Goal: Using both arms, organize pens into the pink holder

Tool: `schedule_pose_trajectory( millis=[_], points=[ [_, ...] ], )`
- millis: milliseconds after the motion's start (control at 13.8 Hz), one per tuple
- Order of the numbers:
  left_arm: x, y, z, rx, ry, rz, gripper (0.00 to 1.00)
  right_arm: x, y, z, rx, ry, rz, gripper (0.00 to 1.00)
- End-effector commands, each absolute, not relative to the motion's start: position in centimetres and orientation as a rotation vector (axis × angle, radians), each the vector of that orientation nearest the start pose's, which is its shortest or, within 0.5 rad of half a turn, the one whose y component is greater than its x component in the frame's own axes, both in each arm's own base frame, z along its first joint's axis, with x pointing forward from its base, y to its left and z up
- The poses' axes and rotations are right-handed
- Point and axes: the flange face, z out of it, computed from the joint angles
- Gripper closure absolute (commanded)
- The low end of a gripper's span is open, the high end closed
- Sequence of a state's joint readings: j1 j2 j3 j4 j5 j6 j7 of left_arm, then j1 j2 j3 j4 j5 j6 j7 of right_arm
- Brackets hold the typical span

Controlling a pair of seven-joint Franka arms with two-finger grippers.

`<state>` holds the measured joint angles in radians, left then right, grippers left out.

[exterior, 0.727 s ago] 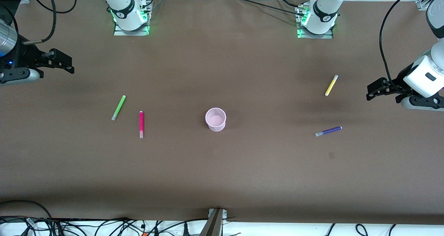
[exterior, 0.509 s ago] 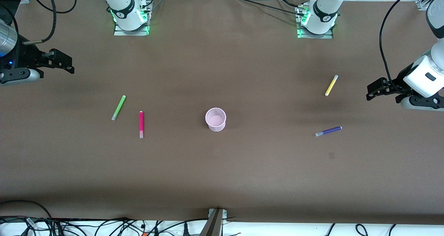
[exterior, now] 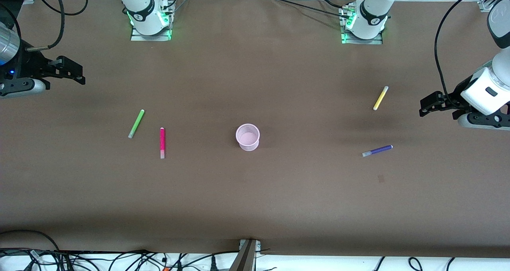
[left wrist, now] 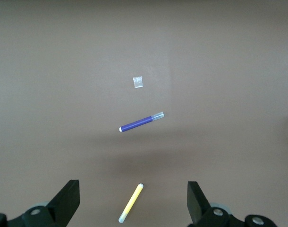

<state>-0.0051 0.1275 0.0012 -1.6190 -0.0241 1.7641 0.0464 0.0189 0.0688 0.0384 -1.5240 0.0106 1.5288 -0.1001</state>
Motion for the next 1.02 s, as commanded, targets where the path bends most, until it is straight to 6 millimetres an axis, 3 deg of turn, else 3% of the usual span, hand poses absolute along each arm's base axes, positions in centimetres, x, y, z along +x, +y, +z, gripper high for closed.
schedule_pose_trajectory(
  millis=[0,364,509,800,945],
  points=[
    [60.5,-0.3,54.6,-3.179,0.087,-0.017,0.00,57.3,3.3,61.0,-3.123,-0.267,0.103,0.00],
    [60.5,0.0,54.2,-3.179,0.072,-0.007,0.00,57.3,3.3,61.0,-3.122,-0.269,0.103,0.00],
    [61.0,0.3,52.8,-3.174,0.034,0.033,0.00,57.3,3.3,61.0,-3.122,-0.269,0.103,0.00],
    [62.1,1.0,49.3,-3.160,-0.185,0.108,0.00,57.3,3.3,61.0,-3.122,-0.269,0.103,0.00],
    [62.7,1.4,47.6,-3.130,-0.411,0.134,0.00,57.3,3.4,61.0,-3.120,-0.269,0.105,0.00]
  ],
)
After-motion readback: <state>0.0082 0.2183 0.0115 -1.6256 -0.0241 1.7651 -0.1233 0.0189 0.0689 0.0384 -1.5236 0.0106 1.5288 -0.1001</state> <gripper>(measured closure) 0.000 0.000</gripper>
